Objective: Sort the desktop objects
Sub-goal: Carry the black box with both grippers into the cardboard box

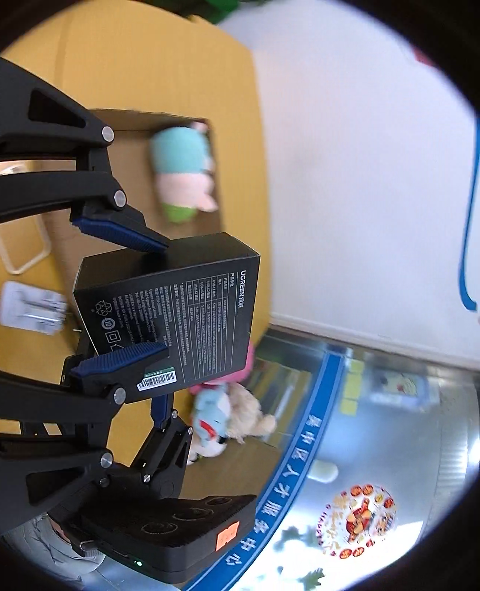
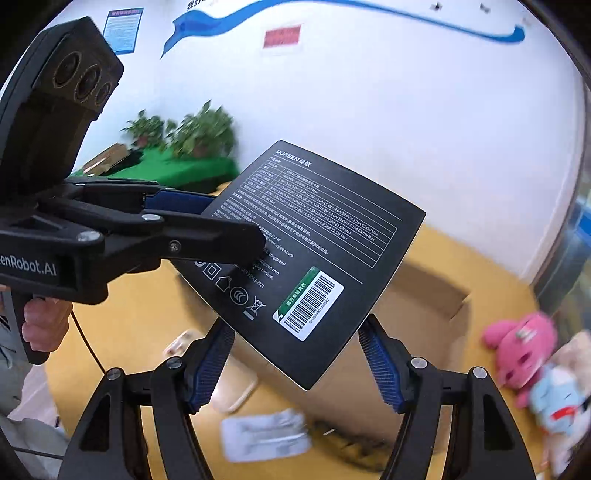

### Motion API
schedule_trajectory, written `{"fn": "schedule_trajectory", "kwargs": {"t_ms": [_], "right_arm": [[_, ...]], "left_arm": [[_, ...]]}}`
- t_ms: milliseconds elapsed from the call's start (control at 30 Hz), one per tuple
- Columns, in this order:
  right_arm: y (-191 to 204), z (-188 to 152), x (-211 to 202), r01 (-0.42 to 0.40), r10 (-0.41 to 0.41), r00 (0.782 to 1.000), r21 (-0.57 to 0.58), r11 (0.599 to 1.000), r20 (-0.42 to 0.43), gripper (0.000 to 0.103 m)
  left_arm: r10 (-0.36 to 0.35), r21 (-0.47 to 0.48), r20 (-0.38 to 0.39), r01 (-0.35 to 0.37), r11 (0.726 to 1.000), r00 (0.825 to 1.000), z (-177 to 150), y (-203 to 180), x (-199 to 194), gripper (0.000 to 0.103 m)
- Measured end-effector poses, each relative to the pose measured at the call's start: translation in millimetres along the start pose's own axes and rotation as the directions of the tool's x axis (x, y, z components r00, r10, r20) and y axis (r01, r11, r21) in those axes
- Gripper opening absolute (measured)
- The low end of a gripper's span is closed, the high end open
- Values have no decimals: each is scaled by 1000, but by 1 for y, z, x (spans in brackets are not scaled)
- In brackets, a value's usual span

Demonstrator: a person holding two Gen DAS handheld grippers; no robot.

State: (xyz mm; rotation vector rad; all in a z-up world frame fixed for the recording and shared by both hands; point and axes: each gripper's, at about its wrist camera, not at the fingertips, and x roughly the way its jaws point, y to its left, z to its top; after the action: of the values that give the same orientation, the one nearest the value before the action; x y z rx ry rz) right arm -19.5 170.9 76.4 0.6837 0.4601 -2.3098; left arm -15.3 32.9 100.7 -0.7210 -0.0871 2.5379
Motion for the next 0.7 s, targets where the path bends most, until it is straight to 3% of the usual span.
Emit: {"fn": "schedule_trajectory", "kwargs": {"t_ms": [300,533,700], "right_arm": [[-51,69,-11,49,-47,996,-25,998,70,69],[-92,100,28,34,-33,998,-15,999,61,69],[-119,100,71,3,-3,1000,3,1000,13,69]], "left_arm": [[9,30,46,-11,999,999,72,3,23,50],[25,20,20,-25,999,1000,107,17,63,50],[32,-12,-29,-32,999,999,116,36,107,50]]}}
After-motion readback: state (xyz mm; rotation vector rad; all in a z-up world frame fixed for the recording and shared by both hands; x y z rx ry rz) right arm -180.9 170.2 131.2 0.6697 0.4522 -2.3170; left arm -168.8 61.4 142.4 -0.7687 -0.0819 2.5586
